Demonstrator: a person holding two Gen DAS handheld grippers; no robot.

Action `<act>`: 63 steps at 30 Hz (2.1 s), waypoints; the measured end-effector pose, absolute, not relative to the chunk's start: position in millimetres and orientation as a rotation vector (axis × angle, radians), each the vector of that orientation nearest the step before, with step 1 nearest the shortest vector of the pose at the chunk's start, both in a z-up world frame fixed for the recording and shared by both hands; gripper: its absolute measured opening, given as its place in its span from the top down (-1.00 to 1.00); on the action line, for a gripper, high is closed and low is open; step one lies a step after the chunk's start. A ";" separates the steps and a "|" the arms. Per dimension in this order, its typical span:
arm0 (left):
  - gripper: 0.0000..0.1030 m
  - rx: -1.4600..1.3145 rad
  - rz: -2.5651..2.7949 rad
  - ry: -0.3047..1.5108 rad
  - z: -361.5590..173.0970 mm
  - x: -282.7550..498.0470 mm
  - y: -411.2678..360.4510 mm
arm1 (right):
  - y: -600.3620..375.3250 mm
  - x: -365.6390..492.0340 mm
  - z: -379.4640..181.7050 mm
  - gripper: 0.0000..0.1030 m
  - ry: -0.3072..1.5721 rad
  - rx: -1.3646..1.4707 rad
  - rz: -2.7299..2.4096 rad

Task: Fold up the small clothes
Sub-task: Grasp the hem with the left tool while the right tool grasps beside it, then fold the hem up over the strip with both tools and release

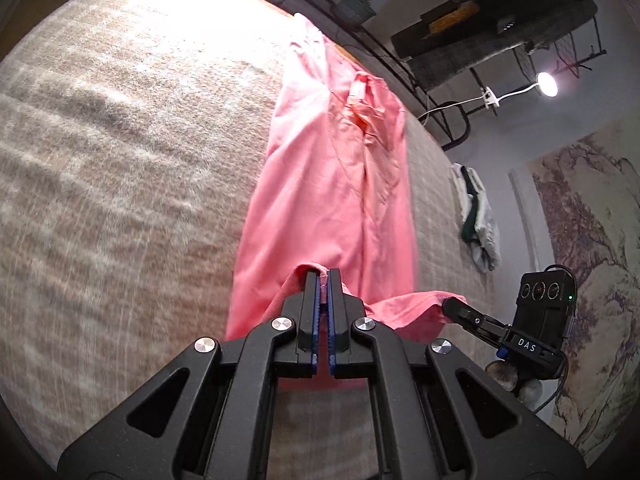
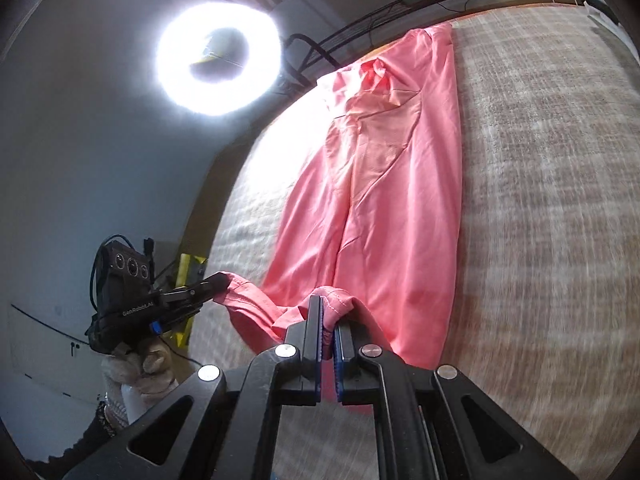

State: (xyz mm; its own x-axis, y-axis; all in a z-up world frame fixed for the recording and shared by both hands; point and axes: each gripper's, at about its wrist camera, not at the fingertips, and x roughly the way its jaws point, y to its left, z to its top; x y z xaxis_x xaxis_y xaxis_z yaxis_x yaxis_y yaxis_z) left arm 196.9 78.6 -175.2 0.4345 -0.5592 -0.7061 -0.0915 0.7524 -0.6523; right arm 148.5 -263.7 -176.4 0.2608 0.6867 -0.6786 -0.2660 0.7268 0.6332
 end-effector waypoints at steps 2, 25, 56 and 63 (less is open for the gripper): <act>0.99 -0.683 -0.318 1.109 -179.1 203.1 78.1 | -265.1 155.5 -181.1 0.97 1.148 0.433 0.649; 0.99 -0.653 -0.286 1.092 -182.8 247.1 71.5 | -296.1 190.7 -182.3 0.97 1.127 0.478 0.520; 0.86 -0.213 -0.260 1.052 -183.1 265.7 39.0 | -264.0 184.2 -160.1 0.39 1.092 0.151 0.617; 0.84 -0.104 -0.221 1.058 -191.2 272.9 26.2 | -261.1 182.6 -170.7 0.39 1.125 0.158 0.641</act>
